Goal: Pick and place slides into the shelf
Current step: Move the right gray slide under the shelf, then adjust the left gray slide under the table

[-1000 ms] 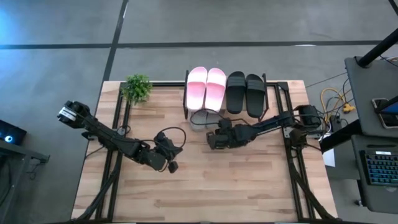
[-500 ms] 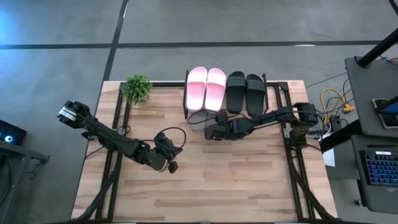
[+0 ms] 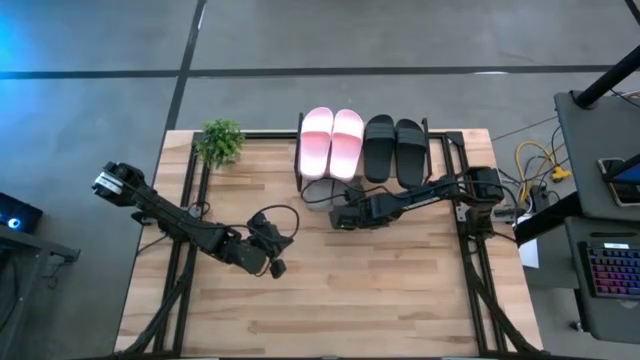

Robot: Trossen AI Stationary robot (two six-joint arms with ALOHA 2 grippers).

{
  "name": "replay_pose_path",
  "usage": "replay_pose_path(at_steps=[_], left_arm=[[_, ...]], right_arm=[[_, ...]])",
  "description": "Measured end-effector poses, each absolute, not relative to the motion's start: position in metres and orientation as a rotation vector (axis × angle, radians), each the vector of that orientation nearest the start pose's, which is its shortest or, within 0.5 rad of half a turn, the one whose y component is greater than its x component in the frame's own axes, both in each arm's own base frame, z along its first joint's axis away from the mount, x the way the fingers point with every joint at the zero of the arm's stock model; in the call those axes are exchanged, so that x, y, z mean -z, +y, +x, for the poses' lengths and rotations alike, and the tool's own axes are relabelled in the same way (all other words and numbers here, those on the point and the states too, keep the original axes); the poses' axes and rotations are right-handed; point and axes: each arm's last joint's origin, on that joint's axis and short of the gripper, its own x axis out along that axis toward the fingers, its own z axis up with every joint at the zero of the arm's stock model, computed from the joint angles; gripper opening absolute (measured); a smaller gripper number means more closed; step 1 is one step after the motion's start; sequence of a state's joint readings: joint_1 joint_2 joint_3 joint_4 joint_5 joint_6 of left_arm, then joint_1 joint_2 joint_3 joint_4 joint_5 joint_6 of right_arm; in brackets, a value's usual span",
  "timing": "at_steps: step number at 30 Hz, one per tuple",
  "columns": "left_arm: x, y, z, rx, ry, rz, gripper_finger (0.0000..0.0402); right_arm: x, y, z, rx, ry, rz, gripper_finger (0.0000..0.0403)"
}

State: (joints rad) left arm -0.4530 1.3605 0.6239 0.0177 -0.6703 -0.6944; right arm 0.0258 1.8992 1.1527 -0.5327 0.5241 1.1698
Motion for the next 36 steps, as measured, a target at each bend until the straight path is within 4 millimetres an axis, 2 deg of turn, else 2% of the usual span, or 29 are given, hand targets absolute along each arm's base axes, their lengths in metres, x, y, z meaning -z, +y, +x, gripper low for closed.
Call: replay_pose_path(at_steps=[21, 31, 36], left_arm=[[-0.182, -0.095, 0.237, -0.401, 0.502, -0.287, 0.0005], [-0.181, -0.095, 0.236, -0.402, 0.504, -0.286, 0.0005], [-0.179, -0.094, 0.235, -0.405, 0.51, -0.284, 0.0005]], right_arm=[[-0.146, -0.006, 0.345, 1.131, 0.848, 0.585, 0.0063], [-0.174, 0.009, 0.362, 1.047, 0.784, 0.527, 0.0063], [-0.188, 0.027, 0.365, 1.013, 0.804, 0.496, 0.0063]])
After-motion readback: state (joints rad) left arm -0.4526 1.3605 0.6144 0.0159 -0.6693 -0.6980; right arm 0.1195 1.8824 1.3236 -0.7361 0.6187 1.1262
